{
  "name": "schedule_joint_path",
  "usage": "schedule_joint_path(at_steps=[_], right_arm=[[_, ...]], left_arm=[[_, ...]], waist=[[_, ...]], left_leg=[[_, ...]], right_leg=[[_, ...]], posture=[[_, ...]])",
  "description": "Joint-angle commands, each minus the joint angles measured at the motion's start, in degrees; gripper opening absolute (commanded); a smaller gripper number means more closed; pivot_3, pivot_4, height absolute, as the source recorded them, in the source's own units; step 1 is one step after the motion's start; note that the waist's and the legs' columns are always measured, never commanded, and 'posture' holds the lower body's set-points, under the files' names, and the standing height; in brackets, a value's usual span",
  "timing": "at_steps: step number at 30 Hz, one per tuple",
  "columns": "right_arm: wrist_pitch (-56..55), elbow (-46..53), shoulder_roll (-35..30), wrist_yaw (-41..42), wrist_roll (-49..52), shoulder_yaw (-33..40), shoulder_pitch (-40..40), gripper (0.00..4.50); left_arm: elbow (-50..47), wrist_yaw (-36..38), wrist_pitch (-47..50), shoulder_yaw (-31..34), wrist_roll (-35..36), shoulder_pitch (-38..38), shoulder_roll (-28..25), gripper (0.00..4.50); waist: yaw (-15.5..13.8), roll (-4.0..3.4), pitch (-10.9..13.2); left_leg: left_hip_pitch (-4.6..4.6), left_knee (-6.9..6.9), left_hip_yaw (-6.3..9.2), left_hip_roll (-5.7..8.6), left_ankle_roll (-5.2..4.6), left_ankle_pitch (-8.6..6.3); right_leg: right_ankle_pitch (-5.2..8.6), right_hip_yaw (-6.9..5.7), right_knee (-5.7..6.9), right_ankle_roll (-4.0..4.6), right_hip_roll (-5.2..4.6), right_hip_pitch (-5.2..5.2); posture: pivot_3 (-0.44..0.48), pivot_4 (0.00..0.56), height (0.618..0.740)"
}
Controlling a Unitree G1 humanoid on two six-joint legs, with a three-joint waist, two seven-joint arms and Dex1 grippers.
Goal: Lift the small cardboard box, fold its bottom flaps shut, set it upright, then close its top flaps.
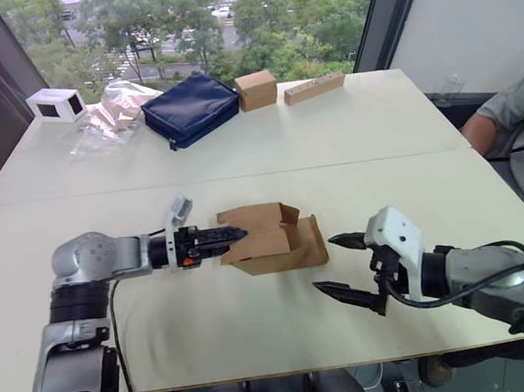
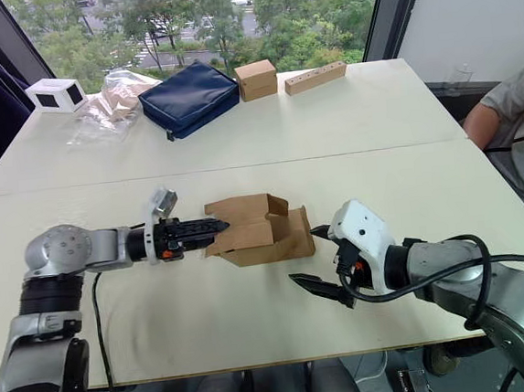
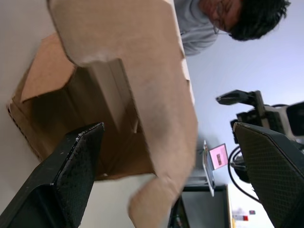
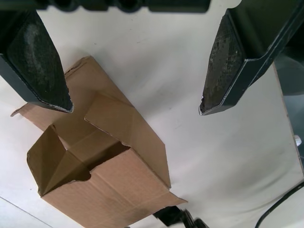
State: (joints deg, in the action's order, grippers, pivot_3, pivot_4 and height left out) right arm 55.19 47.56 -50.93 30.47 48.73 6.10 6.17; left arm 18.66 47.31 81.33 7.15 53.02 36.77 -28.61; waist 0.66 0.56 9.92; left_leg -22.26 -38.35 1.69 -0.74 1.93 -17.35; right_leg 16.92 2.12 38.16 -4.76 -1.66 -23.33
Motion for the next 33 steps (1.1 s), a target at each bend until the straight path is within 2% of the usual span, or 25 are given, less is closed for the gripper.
schedule_joint_path(at_steps=[1, 8, 11, 13, 14, 15, 21, 27, 33], right_arm=[[1.0, 1.9, -0.1, -1.2, 2.4, 1.8, 1.8, 4.47], [2.2, 3.0, -0.4, -3.1, 4.6, 3.2, 1.9, 4.47], [2.3, 3.6, -0.8, -3.5, 5.7, 4.0, 1.4, 4.5], [2.3, 3.6, -1.0, -3.6, 5.9, 4.1, 1.2, 4.5], [2.3, 3.6, -1.1, -3.6, 6.0, 4.2, 1.0, 4.5], [2.2, 3.6, -1.2, -3.7, 6.0, 4.2, 1.0, 4.5], [1.5, 3.0, -1.7, -3.1, 5.4, 4.3, 0.0, 4.5], [0.6, 2.0, 0.0, -4.7, 8.0, 7.1, -0.5, 4.5], [-2.7, -4.8, 7.0, -12.6, 20.7, 15.7, 4.3, 4.5]], left_arm=[[1.5, 1.6, -2.9, -1.5, -2.1, 1.9, 1.1, 4.5], [5.5, 3.5, -5.4, -1.7, -4.4, 4.1, 3.3, 4.5], [5.9, 3.7, -5.6, -1.0, -4.6, 4.4, 4.2, 3.77], [5.8, 3.8, -5.7, -1.2, -5.0, 4.3, 4.7, 2.92], [5.5, 4.1, -5.6, -1.4, -5.1, 4.2, 4.7, 2.64], [5.4, 4.2, -5.5, -1.5, -5.1, 4.1, 4.8, 2.14], [5.1, 4.6, -5.3, -0.9, -5.0, 4.1, 5.4, 0.07], [1.5, 8.4, -7.3, 0.8, -3.6, 5.0, 2.7, 0.07], [-5.2, 15.4, -17.2, -0.1, -5.9, 8.1, -2.7, 0.07]], waist=[[0.0, 0.0, 0.0], [0.0, 0.01, 0.0], [0.0, 0.01, 0.0], [0.0, 0.01, 0.0], [0.0, 0.01, 0.0], [0.0, 0.01, 0.0], [0.0, 0.01, 0.0], [0.0, 0.02, 0.0], [0.0, 0.02, 0.0]], left_leg=[[0.0, 0.0, 0.0, 0.0, 0.0, 0.0], [-0.02, 0.0, 0.0, 0.01, 0.0, 0.0], [-0.02, 0.0, 0.0, 0.01, -0.01, 0.0], [-0.02, 0.0, 0.0, 0.01, -0.01, 0.0], [-0.02, 0.0, 0.0, 0.01, -0.01, 0.0], [-0.02, 0.0, 0.01, 0.01, 0.0, 0.0], [-0.02, 0.0, 0.01, 0.01, 0.0, 0.0], [-0.02, 0.0, 0.01, 0.01, 0.0, 0.0], [-0.03, 0.01, -0.01, -0.03, 0.02, 0.01]], right_leg=[[0.0, 0.0, 0.0, 0.0, 0.0, 0.0], [0.0, 0.0, 0.0, 0.0, 0.0, -0.01], [0.0, 0.0, 0.0, 0.0, 0.0, -0.01], [0.0, 0.0, 0.0, 0.0, 0.0, 0.0], [0.0, 0.0, 0.0, 0.0, 0.0, 0.0], [0.0, 0.0, 0.0, 0.0, 0.0, -0.01], [0.0, 0.0, 0.0, 0.0, 0.0, 0.0], [0.0, 0.0, 0.0, 0.0, 0.0, 0.0], [0.0, 0.01, 0.0, 0.0, 0.0, -0.02]], posture=[[0.0, 0.15, 0.74], [0.0, 0.15, 0.74], [0.0, 0.15, 0.74], [0.0, 0.15, 0.74], [0.0, 0.15, 0.74], [0.0, 0.15, 0.74], [0.0, 0.15, 0.74], [0.0, 0.15, 0.74], [0.0, 0.15, 0.74]])
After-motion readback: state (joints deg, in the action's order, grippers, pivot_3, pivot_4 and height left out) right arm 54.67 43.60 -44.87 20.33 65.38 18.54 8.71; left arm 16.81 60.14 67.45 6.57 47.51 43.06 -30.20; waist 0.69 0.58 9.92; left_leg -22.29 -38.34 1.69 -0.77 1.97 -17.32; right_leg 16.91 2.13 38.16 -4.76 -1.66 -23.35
